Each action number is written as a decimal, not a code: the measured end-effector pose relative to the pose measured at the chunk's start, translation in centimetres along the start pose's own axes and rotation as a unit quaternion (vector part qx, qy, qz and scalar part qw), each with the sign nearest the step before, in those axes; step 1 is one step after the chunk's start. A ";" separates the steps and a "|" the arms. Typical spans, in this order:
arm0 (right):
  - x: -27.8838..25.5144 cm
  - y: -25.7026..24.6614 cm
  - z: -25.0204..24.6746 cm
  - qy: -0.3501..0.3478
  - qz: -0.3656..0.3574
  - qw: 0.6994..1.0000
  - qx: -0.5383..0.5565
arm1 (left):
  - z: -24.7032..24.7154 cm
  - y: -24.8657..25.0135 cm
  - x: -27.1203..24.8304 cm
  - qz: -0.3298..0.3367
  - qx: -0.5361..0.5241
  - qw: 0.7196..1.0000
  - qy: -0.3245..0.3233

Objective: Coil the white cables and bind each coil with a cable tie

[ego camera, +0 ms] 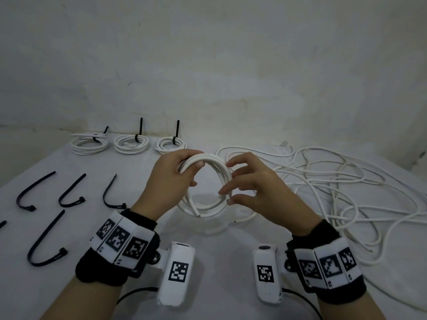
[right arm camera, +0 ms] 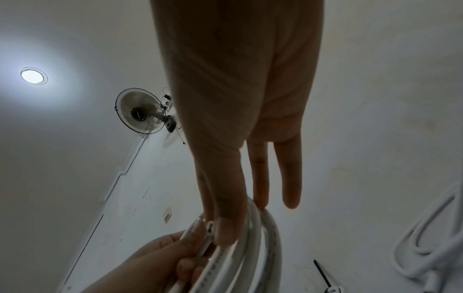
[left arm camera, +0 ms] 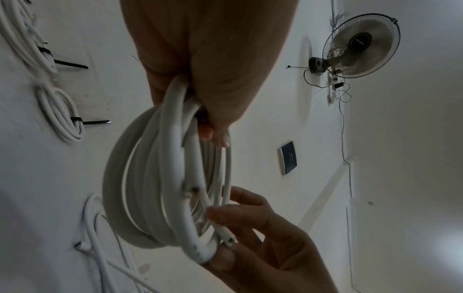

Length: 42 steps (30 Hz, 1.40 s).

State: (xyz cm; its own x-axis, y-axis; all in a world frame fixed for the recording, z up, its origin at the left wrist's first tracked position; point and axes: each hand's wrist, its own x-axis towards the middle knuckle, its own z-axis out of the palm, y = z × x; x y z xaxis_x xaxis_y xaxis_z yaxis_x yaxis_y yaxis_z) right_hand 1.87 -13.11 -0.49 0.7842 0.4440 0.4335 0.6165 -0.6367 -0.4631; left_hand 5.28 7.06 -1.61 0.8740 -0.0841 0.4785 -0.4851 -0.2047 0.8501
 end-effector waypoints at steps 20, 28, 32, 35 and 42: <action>0.4 -0.5 1.4 0.091 -0.032 0.991 0.094 | -0.6 -0.2 0.5 0.016 -0.012 0.998 0.059; 0.1 -0.9 1.2 0.050 -0.011 0.989 0.142 | -0.2 0.0 0.3 0.009 -0.033 0.998 0.046; 1.1 -1.3 1.6 0.082 0.100 0.906 0.403 | 0.2 0.5 0.1 0.026 -0.042 0.998 0.045; 2.8 -2.1 2.1 0.109 0.170 0.904 0.377 | 0.4 0.7 0.0 0.037 -0.053 0.996 0.056; 4.9 -2.4 3.1 0.170 0.085 0.926 0.326 | -0.4 1.0 0.2 0.022 -0.092 0.993 0.070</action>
State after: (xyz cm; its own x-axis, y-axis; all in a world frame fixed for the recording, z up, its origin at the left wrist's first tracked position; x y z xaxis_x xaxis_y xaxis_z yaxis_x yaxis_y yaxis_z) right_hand 4.47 -7.44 0.32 0.8752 0.0781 0.4774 0.4836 -0.1134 -0.8679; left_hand 4.98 7.26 -0.57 0.8461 0.0506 0.5306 -0.5302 -0.0216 0.8476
